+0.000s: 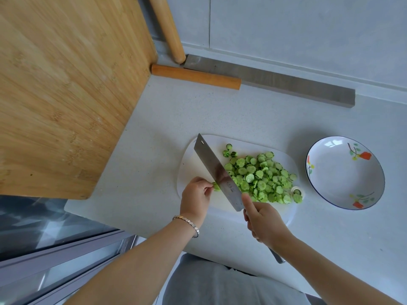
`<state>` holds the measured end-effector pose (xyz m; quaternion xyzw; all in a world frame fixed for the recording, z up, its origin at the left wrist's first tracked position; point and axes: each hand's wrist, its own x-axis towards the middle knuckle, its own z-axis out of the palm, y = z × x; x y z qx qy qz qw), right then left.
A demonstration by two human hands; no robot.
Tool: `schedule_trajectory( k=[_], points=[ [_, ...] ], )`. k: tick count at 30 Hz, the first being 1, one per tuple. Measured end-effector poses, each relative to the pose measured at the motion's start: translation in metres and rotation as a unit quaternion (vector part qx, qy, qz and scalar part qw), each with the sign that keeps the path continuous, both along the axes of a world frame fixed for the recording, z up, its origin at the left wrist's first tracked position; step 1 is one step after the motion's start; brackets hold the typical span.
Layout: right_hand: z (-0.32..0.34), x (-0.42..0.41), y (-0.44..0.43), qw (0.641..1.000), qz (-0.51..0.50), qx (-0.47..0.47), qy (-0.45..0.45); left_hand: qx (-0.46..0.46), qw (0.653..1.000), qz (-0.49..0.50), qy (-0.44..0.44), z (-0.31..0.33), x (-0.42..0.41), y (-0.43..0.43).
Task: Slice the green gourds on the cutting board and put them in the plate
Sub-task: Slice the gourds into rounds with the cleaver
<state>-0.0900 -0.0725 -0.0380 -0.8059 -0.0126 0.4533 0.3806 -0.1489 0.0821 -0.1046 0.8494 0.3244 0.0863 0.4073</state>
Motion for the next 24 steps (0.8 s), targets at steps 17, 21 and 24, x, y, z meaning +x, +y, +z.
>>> schedule_trajectory(
  k=[17, 21, 24],
  points=[
    [-0.006, 0.003, 0.0, 0.996, -0.07, -0.006, 0.049, 0.002, 1.0, -0.009, -0.009, -0.001, 0.006, 0.0],
    [0.002, 0.005, -0.003, 0.997, -0.062, 0.003, 0.035, 0.0, 1.0, -0.014, -0.012, -0.004, 0.007, -0.001],
    [0.003, 0.003, -0.001, 0.999, -0.036, -0.004, 0.024, -0.003, 1.0, -0.008, -0.01, -0.003, 0.007, -0.001]
  ],
)
